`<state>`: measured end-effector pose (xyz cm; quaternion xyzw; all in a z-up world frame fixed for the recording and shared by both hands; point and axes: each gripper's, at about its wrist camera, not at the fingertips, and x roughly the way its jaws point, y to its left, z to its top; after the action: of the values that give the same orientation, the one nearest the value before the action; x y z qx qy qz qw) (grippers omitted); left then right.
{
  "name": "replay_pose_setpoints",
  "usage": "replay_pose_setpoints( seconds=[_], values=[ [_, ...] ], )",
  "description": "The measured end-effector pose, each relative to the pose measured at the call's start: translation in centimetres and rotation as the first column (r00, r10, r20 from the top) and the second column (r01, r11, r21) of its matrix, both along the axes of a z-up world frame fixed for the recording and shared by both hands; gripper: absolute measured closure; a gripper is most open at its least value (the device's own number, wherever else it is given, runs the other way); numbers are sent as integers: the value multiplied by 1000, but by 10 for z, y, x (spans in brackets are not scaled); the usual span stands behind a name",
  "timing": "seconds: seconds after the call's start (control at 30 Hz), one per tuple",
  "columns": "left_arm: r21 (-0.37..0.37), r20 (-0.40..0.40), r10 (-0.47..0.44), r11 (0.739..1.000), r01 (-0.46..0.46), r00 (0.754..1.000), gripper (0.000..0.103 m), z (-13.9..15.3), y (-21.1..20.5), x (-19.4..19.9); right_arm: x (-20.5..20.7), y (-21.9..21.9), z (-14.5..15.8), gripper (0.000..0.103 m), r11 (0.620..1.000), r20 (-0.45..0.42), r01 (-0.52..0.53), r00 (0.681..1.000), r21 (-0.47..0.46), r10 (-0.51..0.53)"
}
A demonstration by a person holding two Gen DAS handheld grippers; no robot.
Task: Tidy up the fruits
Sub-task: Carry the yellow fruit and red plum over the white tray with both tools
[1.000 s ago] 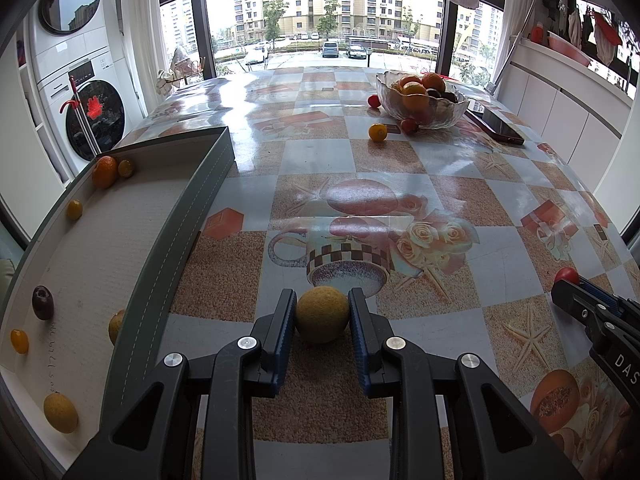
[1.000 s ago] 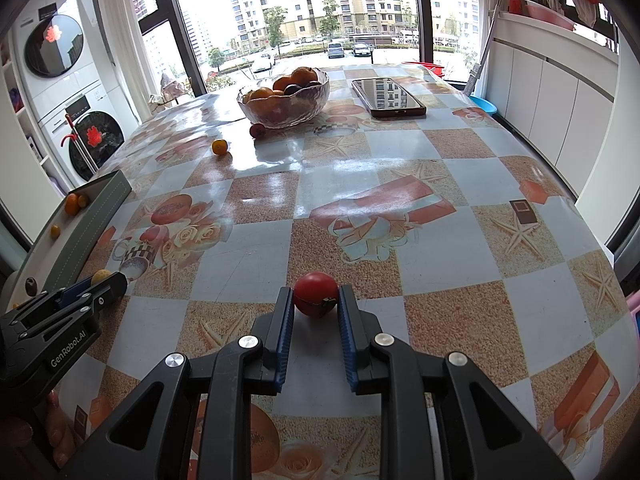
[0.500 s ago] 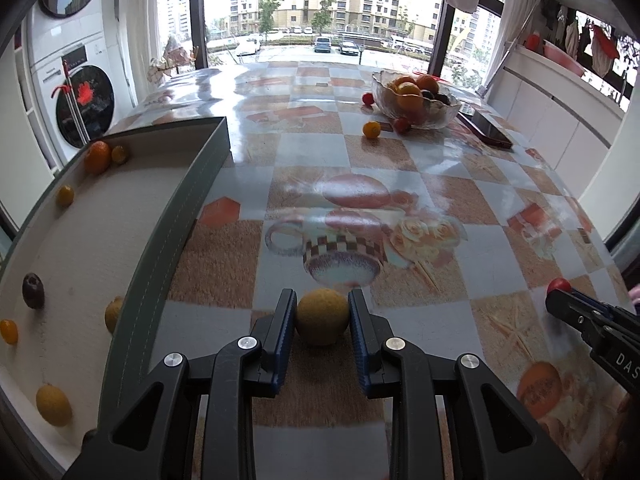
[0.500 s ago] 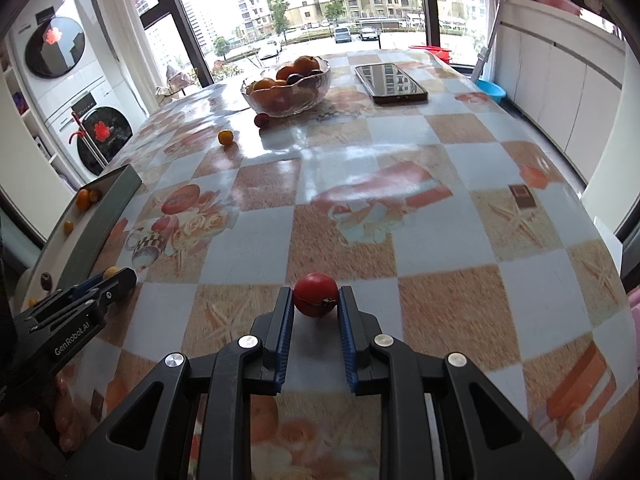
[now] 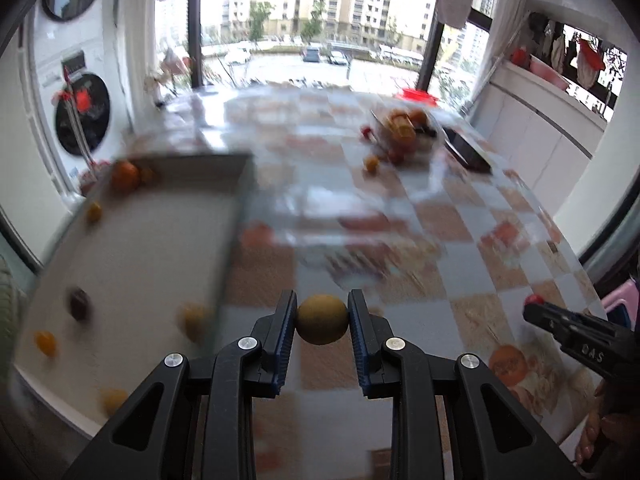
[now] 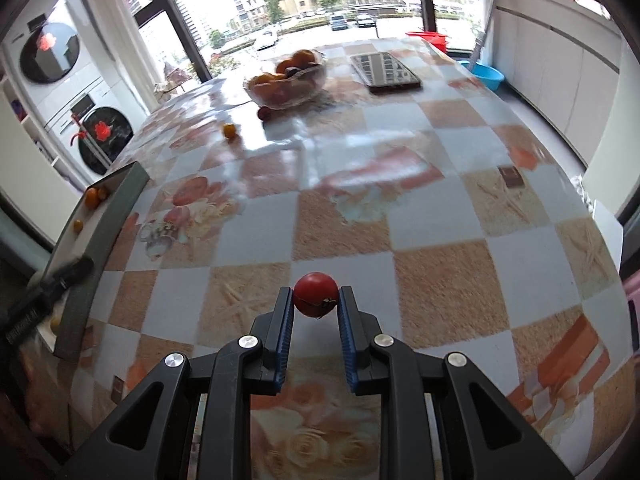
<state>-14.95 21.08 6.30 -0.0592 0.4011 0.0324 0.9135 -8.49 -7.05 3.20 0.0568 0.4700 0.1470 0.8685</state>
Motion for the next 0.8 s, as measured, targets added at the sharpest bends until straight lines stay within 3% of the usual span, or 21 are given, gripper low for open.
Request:
replay_pose_setpoints(
  seconds=[0.17,0.37,0.57,0.8],
  values=[
    [6,34,84,996,-85,996,75,16,51,-4,6,34,20,79,998,21,-70,997,1,70],
    [-41,67,158,987,-155,985,75,12,105,-25,13,95,36,79,983,34,-183,983,17,183],
    [-42,38,210,977,-208,977,75,-1,130,-38,10,145,38,79,964,38,-265,964,34,264],
    [-31,-55,242,969,-244,969,75,-19,140,-33,3,148,30,79,959,4,-283,959,24,283]
  ],
)
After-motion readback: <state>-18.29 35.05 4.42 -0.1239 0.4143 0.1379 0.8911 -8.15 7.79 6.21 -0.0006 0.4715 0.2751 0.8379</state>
